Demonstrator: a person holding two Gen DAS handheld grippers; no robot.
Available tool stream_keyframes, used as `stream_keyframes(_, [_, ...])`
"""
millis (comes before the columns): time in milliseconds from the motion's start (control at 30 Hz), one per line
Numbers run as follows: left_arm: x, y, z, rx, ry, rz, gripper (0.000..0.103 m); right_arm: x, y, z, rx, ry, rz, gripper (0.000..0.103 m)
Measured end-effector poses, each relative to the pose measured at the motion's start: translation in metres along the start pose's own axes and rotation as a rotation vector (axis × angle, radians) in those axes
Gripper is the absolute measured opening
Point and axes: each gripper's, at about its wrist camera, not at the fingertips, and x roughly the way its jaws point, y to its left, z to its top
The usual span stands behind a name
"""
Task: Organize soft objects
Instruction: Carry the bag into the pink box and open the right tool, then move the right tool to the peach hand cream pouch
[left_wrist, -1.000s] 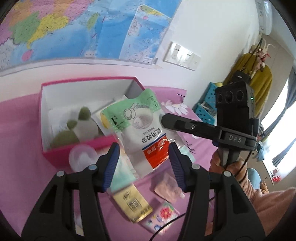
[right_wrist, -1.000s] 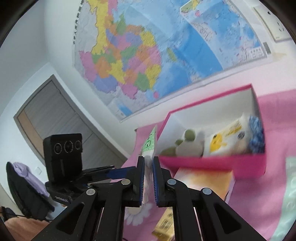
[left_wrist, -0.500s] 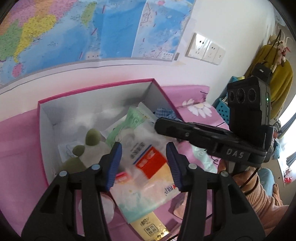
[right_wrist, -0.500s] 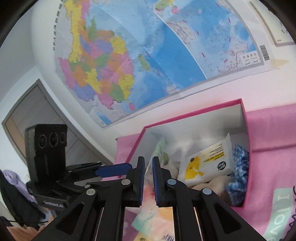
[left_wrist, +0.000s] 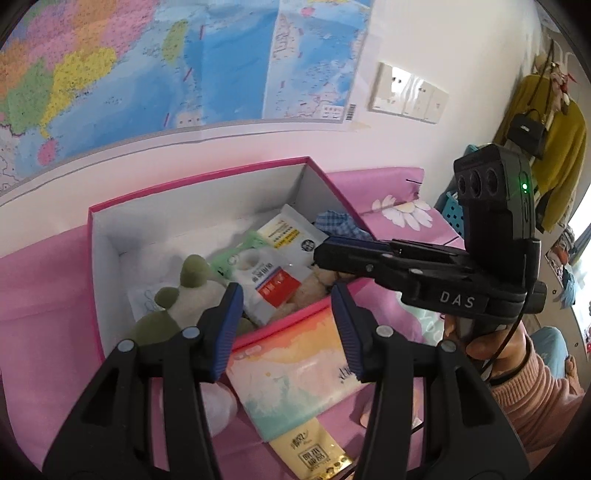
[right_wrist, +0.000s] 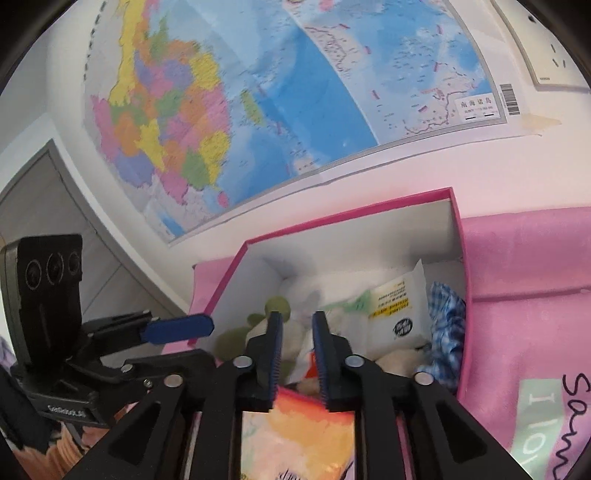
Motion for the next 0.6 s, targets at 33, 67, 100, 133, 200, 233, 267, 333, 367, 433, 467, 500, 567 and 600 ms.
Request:
stream_keyframes(33, [-0.003, -0.003, -0.002, 0.006, -0.011, -0.007, 0.052, -0.002, 0.002, -0.002, -0.005, 0.003, 0.002, 0.024])
stream_keyframes(67, [-0.007, -0.006, -0.005, 0.011, -0.022, -0.016, 0.052, -0.005, 0.003, -0.004, -0.008, 0.007, 0.007, 0.028])
stream_keyframes(100, [-0.013, -0.008, -0.008, 0.017, -0.034, -0.029, 0.052, -0.008, 0.004, -0.006, -0.009, 0.008, 0.013, 0.031])
stream_keyframes(133, [-0.019, -0.011, -0.012, 0.023, -0.047, -0.036, 0.052, -0.013, 0.006, -0.009, -0.011, 0.007, 0.020, 0.032])
stream_keyframes(200, [-0.029, -0.016, -0.020, 0.038, -0.070, -0.051, 0.052, -0.023, 0.009, -0.014, -0.017, 0.004, 0.035, 0.035])
stream_keyframes(233, [-0.035, -0.019, -0.026, 0.046, -0.081, -0.057, 0.052, -0.028, 0.010, -0.016, -0.021, 0.001, 0.041, 0.037])
stream_keyframes(267, [-0.040, -0.022, -0.030, 0.050, -0.089, -0.061, 0.052, -0.033, 0.012, -0.019, -0.022, -0.001, 0.048, 0.040])
stream_keyframes(333, [-0.048, -0.024, -0.041, 0.048, -0.096, -0.087, 0.052, -0.045, 0.016, -0.024, -0.028, -0.005, 0.060, 0.042])
stream_keyframes(367, [-0.050, -0.025, -0.045, 0.048, -0.098, -0.092, 0.052, -0.051, 0.017, -0.027, -0.031, -0.009, 0.066, 0.045])
stream_keyframes(433, [-0.054, -0.026, -0.058, 0.046, -0.098, -0.111, 0.052, -0.061, 0.020, -0.035, -0.031, -0.002, 0.077, 0.049])
stream_keyframes(467, [-0.056, -0.028, -0.063, 0.044, -0.096, -0.116, 0.052, -0.064, 0.021, -0.038, -0.032, 0.002, 0.080, 0.050])
stream_keyframes(500, [-0.056, -0.029, -0.070, 0.041, -0.091, -0.124, 0.052, -0.068, 0.023, -0.043, -0.035, 0.010, 0.085, 0.051])
stream_keyframes(567, [-0.055, -0.031, -0.081, 0.037, -0.075, -0.135, 0.052, -0.074, 0.025, -0.053, -0.038, 0.029, 0.083, 0.052])
stream_keyframes(600, [-0.054, -0.034, -0.087, 0.038, -0.069, -0.134, 0.052, -0.075, 0.025, -0.057, -0.038, 0.035, 0.084, 0.052])
